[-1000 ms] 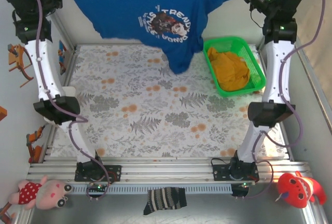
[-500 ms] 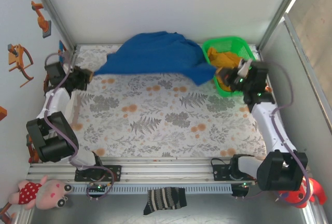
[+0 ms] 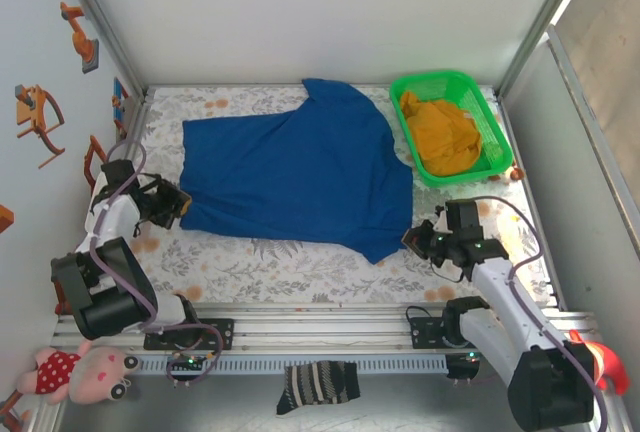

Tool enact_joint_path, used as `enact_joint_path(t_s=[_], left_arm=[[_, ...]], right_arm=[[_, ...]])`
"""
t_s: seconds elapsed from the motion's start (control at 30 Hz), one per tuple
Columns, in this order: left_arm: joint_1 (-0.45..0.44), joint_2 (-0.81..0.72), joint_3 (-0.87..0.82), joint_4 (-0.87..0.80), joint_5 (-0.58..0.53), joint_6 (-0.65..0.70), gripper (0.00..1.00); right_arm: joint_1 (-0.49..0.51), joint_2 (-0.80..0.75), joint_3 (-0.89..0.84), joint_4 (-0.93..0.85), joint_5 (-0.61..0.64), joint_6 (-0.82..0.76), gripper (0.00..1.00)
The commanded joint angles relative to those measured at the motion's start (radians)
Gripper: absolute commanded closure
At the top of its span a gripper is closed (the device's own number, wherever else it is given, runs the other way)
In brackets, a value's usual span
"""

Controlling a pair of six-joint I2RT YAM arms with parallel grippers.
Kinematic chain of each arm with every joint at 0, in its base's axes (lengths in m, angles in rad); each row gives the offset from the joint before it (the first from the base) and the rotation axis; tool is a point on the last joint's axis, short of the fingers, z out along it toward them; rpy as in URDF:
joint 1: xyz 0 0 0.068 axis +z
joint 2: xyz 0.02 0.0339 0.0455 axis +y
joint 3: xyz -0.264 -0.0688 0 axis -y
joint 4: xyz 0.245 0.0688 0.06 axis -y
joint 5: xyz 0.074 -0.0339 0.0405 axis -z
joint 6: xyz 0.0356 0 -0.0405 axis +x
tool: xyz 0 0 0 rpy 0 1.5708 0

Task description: Fold the inside-out t-shirt

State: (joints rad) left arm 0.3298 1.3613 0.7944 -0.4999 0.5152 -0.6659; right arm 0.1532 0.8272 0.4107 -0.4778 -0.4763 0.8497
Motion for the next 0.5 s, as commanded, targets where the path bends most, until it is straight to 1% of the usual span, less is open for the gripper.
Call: enact_joint_path(t_s=[0.0,0.1,0.23,0.33,0.47], left_arm=[[0.008,-0.078,-0.018,-0.113,-0.060,0.058,1.00],[0.009,-0.138,-0.046,-0.157,-0.089,0.066,1.00],[0.011,-0.199,-0.077,-0.177,-0.116,0.075,0.99],[0.017,-0.193,-0.059,-0.183,-0.126,0.094,0.97],[0.024,-0.140,0.010,-0.175,-0.129,0.113,0.96]], right_arm=[[0.003,-0.028,0.018,-0.142,0.063,-0.043,1.00],[0.003,-0.044,0.019,-0.192,0.075,-0.046,1.00],[0.003,-0.066,0.055,-0.213,0.068,-0.038,1.00],[0.003,-0.048,0.133,-0.219,0.067,-0.044,1.00],[0.003,0.023,0.245,-0.195,0.050,-0.055,1.00]])
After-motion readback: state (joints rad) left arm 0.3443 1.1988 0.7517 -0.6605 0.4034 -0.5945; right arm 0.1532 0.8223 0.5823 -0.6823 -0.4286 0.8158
